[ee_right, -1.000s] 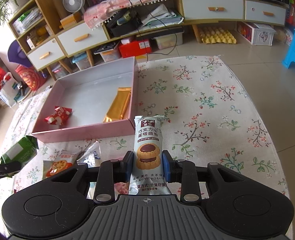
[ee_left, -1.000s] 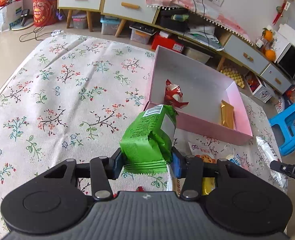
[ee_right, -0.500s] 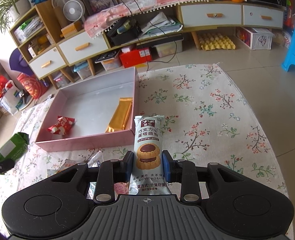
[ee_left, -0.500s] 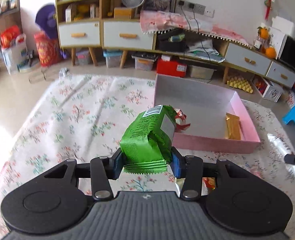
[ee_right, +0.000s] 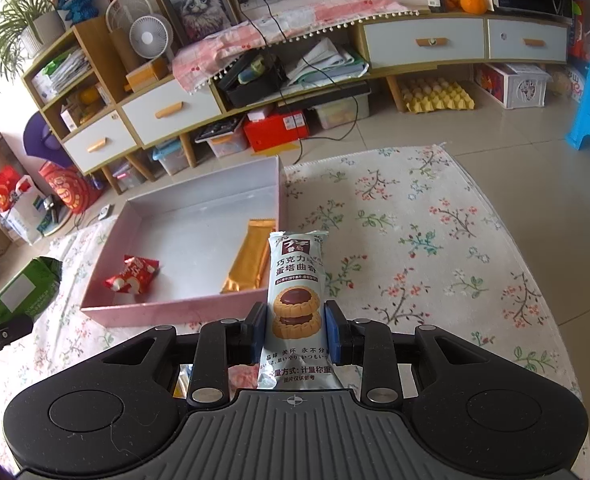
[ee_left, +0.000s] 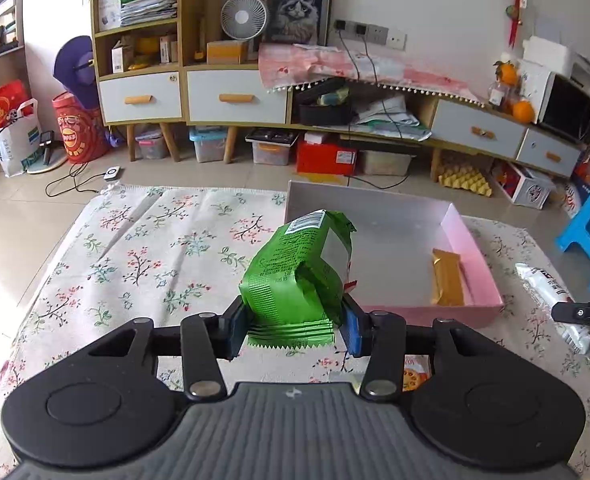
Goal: Organize snacks
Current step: 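Lower both held snacks into the pink box and open both tools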
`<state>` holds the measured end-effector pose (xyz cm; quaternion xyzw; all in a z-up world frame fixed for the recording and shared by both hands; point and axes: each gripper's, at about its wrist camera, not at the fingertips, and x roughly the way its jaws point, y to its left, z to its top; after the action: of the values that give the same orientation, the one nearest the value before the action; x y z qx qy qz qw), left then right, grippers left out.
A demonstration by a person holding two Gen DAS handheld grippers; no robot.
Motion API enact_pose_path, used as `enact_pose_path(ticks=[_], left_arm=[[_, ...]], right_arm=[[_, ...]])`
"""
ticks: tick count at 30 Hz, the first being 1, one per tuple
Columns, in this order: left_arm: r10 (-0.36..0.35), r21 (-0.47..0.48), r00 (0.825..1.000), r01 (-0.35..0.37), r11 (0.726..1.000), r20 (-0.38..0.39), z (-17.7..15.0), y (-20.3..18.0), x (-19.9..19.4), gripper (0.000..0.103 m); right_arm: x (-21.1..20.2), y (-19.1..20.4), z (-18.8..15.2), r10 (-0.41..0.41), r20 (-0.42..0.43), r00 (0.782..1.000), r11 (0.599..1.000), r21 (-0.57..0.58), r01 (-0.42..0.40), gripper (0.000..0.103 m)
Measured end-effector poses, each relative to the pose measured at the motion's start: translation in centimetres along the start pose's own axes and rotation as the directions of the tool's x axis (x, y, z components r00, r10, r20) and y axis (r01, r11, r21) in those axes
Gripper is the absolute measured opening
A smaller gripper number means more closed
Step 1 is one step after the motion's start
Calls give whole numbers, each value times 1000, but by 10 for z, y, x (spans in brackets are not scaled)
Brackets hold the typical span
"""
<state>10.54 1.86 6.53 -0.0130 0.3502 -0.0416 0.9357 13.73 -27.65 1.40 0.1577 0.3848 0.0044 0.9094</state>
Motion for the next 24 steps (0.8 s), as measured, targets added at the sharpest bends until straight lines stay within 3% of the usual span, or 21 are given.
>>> enact_pose_path(ticks=[11, 16, 24], left_arm=[[-143, -104, 990, 141, 985, -14, 17, 4, 24, 43], [-178, -117, 983, 171, 978, -52, 22, -10, 49, 43], [-286, -196, 955, 266, 944, -78, 27, -21, 87, 43]], right_arm=[[17, 16, 21, 52, 9, 999, 999, -10, -52, 29], [37, 23, 34, 77, -7, 997, 997, 19, -77, 29], [69, 31, 42, 112, -20, 994, 988, 105, -109, 29]])
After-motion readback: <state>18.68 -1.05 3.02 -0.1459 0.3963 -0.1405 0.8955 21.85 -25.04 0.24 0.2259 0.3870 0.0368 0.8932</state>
